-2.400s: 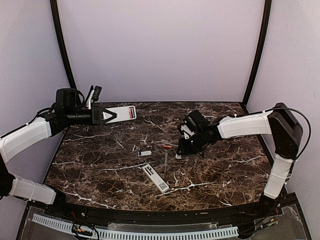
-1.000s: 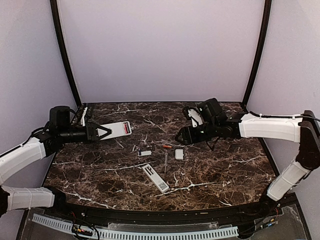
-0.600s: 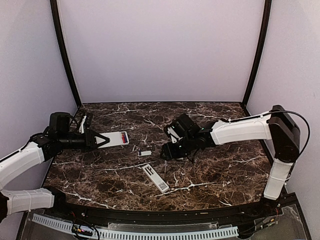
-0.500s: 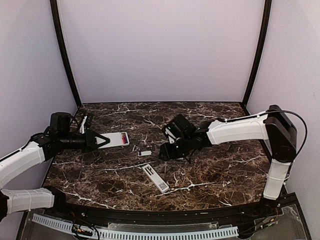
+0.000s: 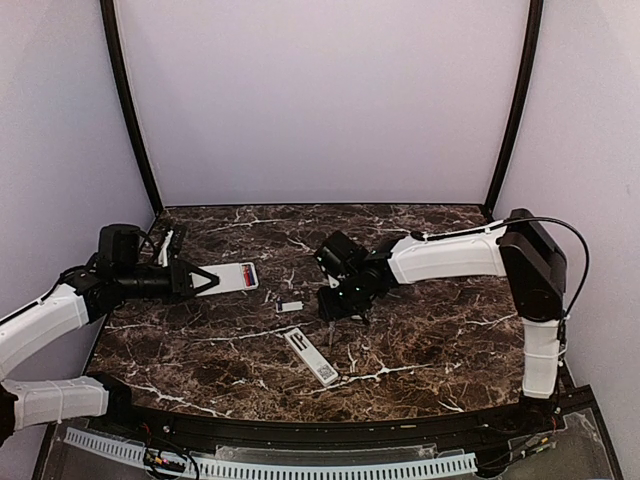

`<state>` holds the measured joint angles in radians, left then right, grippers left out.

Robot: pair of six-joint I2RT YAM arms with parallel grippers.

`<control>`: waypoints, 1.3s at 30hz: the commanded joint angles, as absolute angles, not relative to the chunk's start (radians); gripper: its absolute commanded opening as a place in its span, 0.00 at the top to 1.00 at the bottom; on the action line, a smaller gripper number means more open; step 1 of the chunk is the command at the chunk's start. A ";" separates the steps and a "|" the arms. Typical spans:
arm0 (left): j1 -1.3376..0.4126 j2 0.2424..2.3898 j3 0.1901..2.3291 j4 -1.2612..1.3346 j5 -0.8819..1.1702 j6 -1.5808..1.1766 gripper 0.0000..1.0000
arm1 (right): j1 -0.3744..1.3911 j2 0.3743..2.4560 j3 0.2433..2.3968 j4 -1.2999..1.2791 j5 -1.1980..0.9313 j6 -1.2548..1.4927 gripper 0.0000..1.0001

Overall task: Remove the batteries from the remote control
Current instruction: Pick up the screwdriver from the center of the board.

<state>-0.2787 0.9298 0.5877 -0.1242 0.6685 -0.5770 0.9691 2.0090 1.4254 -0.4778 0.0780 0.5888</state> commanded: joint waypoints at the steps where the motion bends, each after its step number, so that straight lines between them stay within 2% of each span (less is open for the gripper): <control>1: -0.279 0.916 0.579 -0.101 0.684 -0.550 1.00 | 0.977 2.051 1.490 -0.538 0.114 0.589 0.53; 19: -0.279 0.891 0.564 -0.046 0.712 -0.563 1.00 | 0.979 2.135 1.586 -0.637 0.167 0.555 0.57; 36: -0.279 0.891 0.562 -0.042 0.713 -0.567 1.00 | 0.992 2.206 1.660 -0.667 0.176 0.506 0.72; 39: -0.279 0.891 0.560 -0.044 0.714 -0.568 1.00 | 0.991 2.204 1.653 -0.690 0.207 0.524 0.78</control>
